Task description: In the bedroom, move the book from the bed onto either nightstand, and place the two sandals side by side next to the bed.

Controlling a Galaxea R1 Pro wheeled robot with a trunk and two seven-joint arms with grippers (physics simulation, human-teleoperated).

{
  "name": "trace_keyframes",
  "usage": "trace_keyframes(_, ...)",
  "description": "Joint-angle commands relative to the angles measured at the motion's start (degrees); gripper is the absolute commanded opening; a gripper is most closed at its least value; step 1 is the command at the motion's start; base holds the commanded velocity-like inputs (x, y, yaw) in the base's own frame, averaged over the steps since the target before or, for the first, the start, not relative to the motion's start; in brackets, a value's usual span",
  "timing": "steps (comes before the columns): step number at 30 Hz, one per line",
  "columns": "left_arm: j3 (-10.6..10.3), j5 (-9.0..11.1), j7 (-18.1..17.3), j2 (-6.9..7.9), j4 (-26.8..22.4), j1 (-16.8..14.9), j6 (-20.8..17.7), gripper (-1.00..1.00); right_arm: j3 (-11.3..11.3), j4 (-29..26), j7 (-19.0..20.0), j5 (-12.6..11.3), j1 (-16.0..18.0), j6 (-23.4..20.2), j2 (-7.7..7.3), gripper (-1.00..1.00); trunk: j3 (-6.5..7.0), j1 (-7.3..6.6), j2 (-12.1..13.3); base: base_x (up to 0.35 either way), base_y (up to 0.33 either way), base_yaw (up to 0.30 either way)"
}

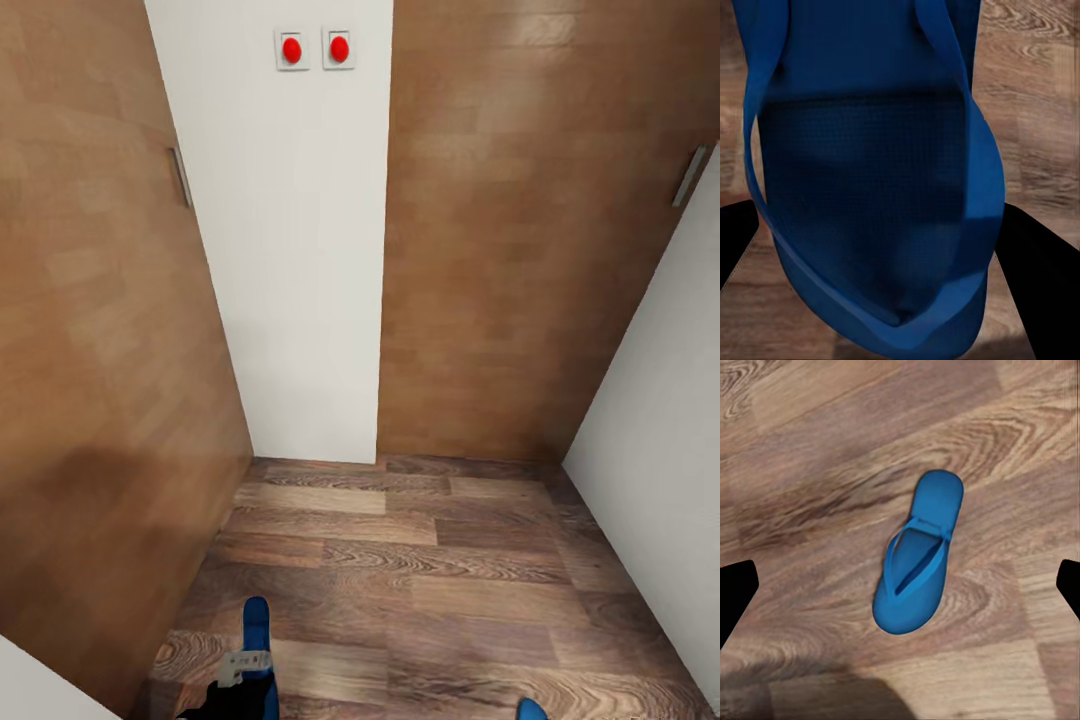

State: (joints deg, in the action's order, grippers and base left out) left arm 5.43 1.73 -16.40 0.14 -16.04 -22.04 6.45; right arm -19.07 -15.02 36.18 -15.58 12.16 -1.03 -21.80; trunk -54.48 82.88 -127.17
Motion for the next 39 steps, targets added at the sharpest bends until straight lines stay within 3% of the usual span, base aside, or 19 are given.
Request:
trace_keyframes(1, 0.4, 0.2, -0.5, -0.02, 0.0, 0.0, 0.1, -1.00, -0.1, 0.1, 0.3, -0.3, 0.1, -0.1, 0.00, 1.00, -0.05, 0.00, 0.0, 0.031, 0.020, -0.235)
trace_keyframes(25, 0.4, 0.2, -0.5, 0.04, 0.0, 0.0, 0.1, -1.00, -0.1, 0.1, 0.3, -0.3, 0.1, -0.1, -0.01, 1.00, -0.05, 0.00, 0.0, 0.007, 0.008, -0.224)
trace_keyframes(39, 0.4, 0.2, -0.5, 0.04, 0.0, 0.0, 0.1, -1.00, -0.1, 0.1, 0.3, -0.3, 0.1, -0.1, -0.03, 1.00, -0.05, 0.00, 0.0, 0.056, 0.081, -0.050)
